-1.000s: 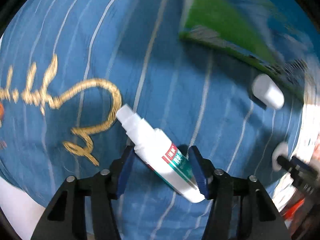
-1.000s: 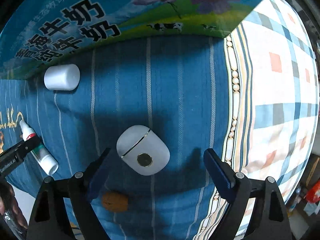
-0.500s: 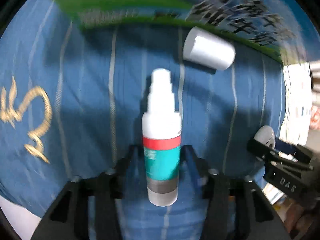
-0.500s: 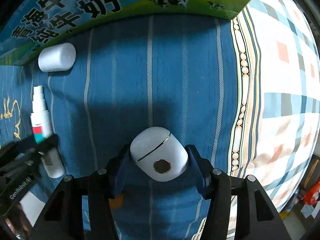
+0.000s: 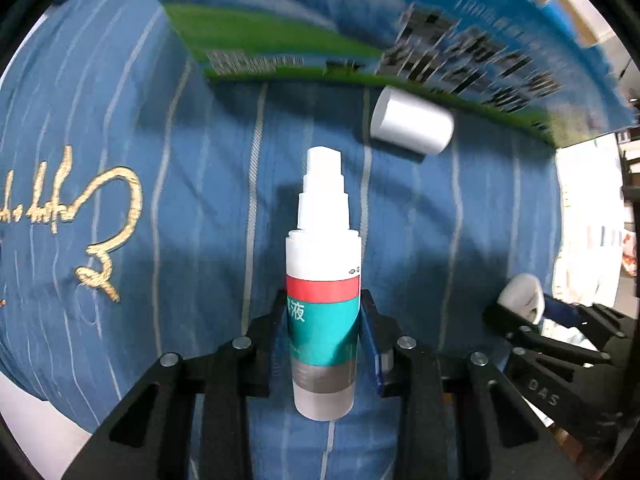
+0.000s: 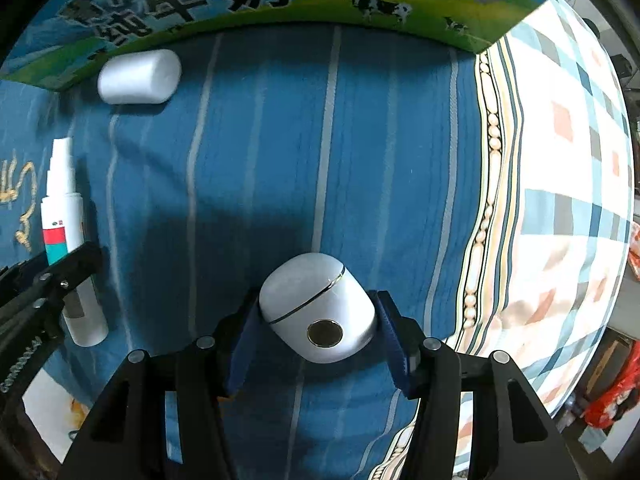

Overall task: Organize rigid objects
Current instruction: 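Lift the spray bottle and earbud case toward the box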

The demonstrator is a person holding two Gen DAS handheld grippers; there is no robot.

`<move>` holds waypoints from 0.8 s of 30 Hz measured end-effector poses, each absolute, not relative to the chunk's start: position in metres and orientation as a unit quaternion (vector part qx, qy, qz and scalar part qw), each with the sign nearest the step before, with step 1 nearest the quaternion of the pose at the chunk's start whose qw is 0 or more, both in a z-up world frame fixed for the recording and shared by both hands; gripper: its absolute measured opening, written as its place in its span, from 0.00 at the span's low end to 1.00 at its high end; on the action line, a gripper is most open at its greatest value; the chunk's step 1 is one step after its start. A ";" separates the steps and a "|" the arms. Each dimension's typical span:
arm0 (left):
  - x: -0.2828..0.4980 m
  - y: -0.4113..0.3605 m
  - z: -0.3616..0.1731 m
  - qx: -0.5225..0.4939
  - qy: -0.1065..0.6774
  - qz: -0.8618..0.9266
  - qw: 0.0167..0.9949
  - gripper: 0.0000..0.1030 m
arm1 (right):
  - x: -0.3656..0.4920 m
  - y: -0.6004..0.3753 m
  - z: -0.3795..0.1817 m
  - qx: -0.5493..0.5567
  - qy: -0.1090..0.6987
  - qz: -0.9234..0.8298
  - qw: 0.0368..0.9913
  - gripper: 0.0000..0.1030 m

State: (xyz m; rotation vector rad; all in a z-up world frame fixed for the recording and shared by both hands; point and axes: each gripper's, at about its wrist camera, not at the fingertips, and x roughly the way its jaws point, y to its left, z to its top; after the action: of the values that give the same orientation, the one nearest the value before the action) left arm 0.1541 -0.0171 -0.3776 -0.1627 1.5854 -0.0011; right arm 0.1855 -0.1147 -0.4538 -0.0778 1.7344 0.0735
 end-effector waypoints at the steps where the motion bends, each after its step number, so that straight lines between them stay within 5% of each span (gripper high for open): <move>1: 0.150 -0.017 -0.369 -0.081 0.706 -0.002 0.703 0.29 | 0.183 -0.121 -0.449 -0.028 0.762 0.036 0.646 0.56; 13: 0.141 -0.002 -0.272 -0.129 0.643 -0.032 0.754 0.29 | 0.169 -0.143 -0.366 0.038 0.725 0.085 0.682 0.56; 24: 0.217 0.004 -0.190 -0.121 0.582 -0.085 0.800 0.29 | 0.226 -0.159 -0.227 0.094 0.650 0.128 0.743 0.56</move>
State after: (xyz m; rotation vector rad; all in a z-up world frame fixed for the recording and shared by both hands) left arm 0.2173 0.0040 -0.1904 -0.2594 1.2480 -0.1825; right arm 0.2264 -0.1588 -0.2266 0.2067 1.4254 0.2796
